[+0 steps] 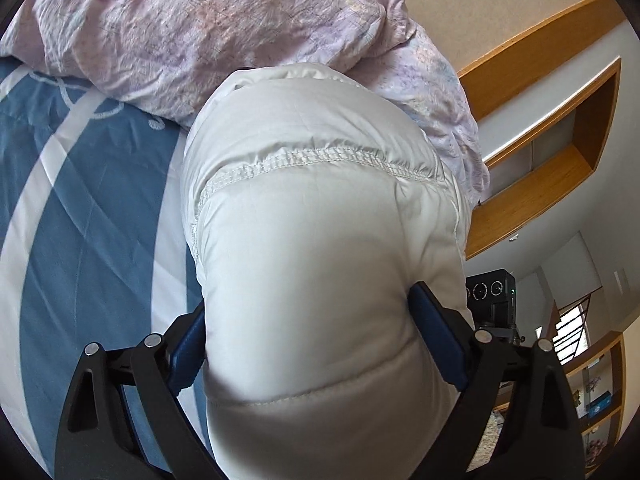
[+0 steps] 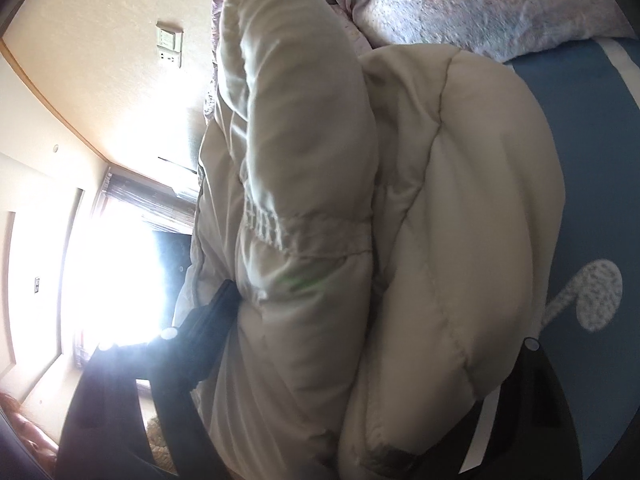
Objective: Fold large clothes
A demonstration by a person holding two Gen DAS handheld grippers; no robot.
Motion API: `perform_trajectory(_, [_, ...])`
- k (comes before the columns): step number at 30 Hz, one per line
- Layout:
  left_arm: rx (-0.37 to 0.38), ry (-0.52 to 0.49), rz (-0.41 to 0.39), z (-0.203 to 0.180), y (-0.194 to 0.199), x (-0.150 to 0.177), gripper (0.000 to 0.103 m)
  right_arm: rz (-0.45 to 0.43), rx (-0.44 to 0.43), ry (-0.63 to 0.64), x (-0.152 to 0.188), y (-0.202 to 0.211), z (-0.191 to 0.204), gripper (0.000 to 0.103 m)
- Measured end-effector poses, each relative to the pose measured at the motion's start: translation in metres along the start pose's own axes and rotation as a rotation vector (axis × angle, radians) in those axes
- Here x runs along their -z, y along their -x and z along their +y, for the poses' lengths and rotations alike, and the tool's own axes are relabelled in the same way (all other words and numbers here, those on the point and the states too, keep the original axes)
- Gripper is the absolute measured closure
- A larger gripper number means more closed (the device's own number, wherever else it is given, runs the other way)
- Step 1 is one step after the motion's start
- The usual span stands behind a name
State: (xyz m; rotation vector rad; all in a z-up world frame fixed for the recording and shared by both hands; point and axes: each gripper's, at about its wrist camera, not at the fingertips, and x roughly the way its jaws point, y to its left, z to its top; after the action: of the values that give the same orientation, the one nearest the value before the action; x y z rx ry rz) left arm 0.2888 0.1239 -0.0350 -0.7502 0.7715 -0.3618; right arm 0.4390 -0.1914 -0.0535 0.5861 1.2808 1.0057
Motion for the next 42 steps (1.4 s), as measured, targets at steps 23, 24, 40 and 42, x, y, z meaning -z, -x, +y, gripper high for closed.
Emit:
perform_trajectory(23, [-0.320, -0.261, -0.099, -0.036, 0.027, 0.003, 0.004, -0.449, 0.463, -0.005, 0.066, 0.113, 0.061, 0.010])
perform_trajectory(24, [-0.323, -0.271, -0.109, -0.042, 0.030, 0.005, 0.004, -0.441, 0.472, -0.004, 0.062, 0.106, 0.066, 0.010])
perform_trajectory(40, [-0.495, -0.531, -0.180, -0.103, 0.035, 0.064, 0.003, -0.378, 0.553, 0.032, 0.034, 0.033, 0.083, 0.078])
perform_trajectory(42, [-0.509, -0.531, -0.179, -0.102, 0.033, 0.065, 0.003, -0.384, 0.579, 0.020, 0.035, 0.033, 0.076, 0.083])
